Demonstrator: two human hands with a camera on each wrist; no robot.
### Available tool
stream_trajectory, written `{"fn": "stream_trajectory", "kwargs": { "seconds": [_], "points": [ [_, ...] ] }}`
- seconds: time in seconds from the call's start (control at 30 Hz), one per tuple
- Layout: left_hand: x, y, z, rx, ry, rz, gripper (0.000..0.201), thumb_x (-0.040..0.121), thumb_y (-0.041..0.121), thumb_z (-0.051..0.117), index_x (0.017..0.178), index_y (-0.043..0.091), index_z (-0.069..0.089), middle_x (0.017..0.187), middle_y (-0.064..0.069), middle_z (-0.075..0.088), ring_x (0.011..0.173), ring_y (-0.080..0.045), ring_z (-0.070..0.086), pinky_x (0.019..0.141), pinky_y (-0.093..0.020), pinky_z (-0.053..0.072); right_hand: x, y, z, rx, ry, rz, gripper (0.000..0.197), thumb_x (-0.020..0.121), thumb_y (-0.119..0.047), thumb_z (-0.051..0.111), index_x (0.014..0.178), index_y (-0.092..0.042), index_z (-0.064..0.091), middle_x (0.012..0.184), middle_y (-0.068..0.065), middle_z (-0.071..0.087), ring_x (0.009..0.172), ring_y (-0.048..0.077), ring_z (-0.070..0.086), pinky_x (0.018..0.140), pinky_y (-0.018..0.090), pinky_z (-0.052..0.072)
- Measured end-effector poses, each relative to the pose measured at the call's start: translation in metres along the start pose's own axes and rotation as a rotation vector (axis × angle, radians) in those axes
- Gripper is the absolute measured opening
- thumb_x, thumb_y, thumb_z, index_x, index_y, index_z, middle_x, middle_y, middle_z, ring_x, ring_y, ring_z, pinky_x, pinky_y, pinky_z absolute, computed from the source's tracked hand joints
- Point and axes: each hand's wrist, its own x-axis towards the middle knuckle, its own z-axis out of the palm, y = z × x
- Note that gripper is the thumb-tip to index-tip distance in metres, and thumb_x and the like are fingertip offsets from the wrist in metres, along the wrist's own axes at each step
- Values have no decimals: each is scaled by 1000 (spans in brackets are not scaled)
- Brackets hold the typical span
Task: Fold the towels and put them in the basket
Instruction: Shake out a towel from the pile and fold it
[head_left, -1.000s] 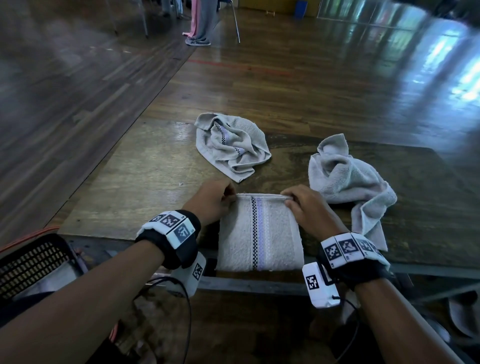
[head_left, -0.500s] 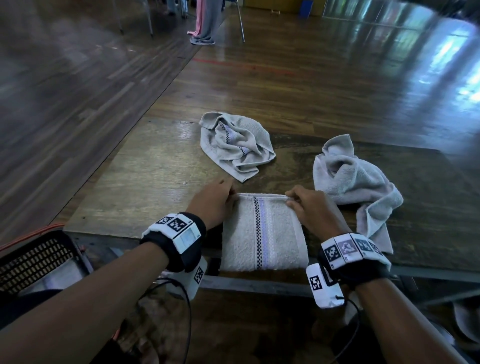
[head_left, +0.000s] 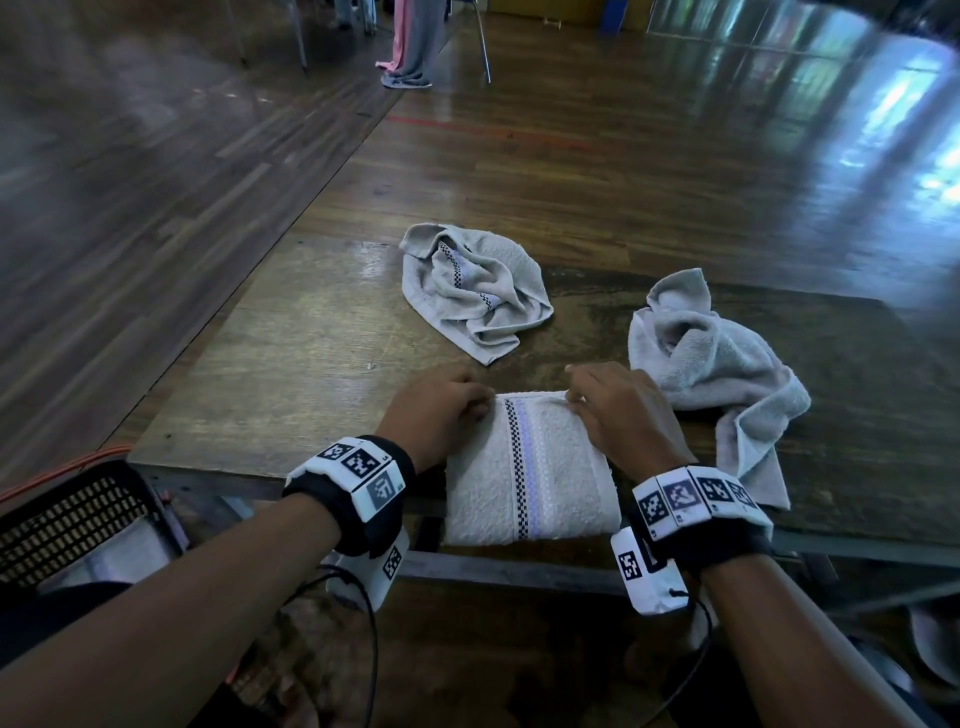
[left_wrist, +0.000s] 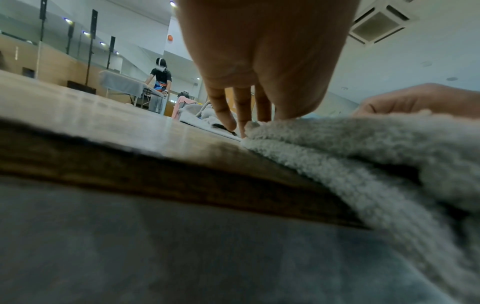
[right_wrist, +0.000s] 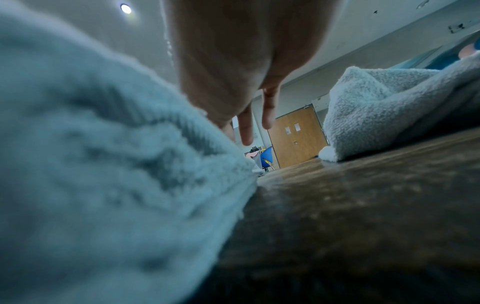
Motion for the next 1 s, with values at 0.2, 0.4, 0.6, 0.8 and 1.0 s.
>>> {"fn": "stream_trajectory", "kwargs": {
  "seconds": [0.2,0.4,0.6,0.8,1.0],
  "points": [
    [1,-2,-1,-4,36,-96,13,91,24,53,96,23,65,102,5,66,94,-17,59,71,-29,44,1,2,6,116,-35,133,3,89,-18,54,91,-15,55,86,4,66,77,27,60,76,36,44],
    [1,-3,-3,-174,101,-164,8,87,19,57,90,16,63,90,-4,69,85,-22,62,74,-39,51,9,1,7,196,-1,170,2,89,-16,54,90,-16,53,81,2,65,74,25,60,69,38,48],
    [-2,1,-1,-21,94,-180,10,91,22,52,96,23,60,101,2,64,96,-19,57,75,-29,38,7,-1,10,95,-42,136,16,90,-21,56,98,-20,70,104,1,58,100,18,52,84,34,43],
    [-10,30,6,69,19,70,35,94,15,45,128,17,52,132,-3,55,119,-21,51,100,-34,35,-10,-16,9,16,-250,175,36,98,-36,33,122,-18,53,133,2,40,126,19,34,100,40,32],
    [-20,33,38,87,-219,-188,59,100,42,13,150,14,1,160,-3,-4,146,-16,-10,118,-40,-5,-20,-30,36,196,-353,323,59,100,-42,23,150,-14,9,160,2,0,147,20,0,118,47,12]
  ]
}}
